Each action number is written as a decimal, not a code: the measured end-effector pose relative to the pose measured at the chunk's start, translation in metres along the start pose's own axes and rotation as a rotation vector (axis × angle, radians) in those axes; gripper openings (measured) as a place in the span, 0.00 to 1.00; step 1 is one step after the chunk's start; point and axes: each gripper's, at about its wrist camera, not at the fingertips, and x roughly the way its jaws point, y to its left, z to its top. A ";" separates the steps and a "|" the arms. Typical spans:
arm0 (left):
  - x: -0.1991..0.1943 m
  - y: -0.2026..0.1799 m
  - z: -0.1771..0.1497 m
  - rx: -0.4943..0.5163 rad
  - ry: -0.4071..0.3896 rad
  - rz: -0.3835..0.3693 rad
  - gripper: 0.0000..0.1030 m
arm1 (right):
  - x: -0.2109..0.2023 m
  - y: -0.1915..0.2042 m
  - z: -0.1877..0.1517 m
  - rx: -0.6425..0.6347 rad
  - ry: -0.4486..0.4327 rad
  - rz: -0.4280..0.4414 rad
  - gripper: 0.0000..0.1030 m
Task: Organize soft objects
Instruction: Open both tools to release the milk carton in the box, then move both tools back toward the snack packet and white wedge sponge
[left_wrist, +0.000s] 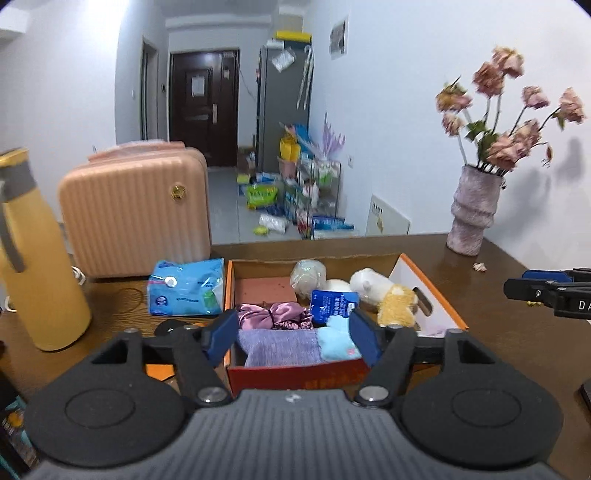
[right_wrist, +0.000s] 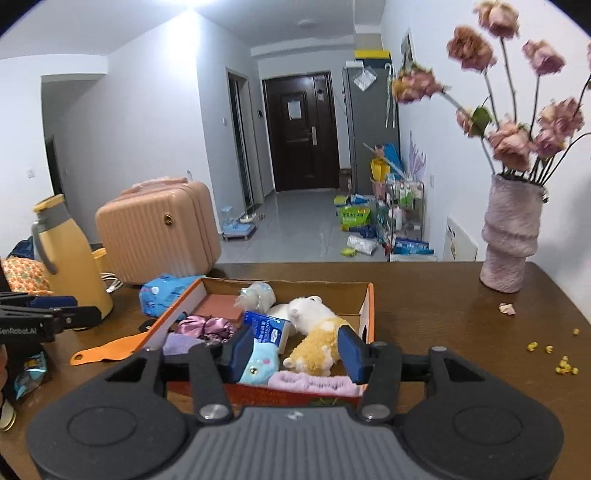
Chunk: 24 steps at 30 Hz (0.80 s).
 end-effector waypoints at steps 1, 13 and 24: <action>-0.011 -0.003 -0.006 0.003 -0.018 0.000 0.75 | -0.010 0.001 -0.004 -0.006 -0.012 0.004 0.53; -0.129 -0.048 -0.165 0.043 -0.102 -0.030 0.84 | -0.108 0.043 -0.139 -0.218 -0.035 0.090 0.61; -0.119 -0.065 -0.201 0.052 -0.003 -0.083 0.83 | -0.134 0.038 -0.220 -0.110 0.011 0.102 0.63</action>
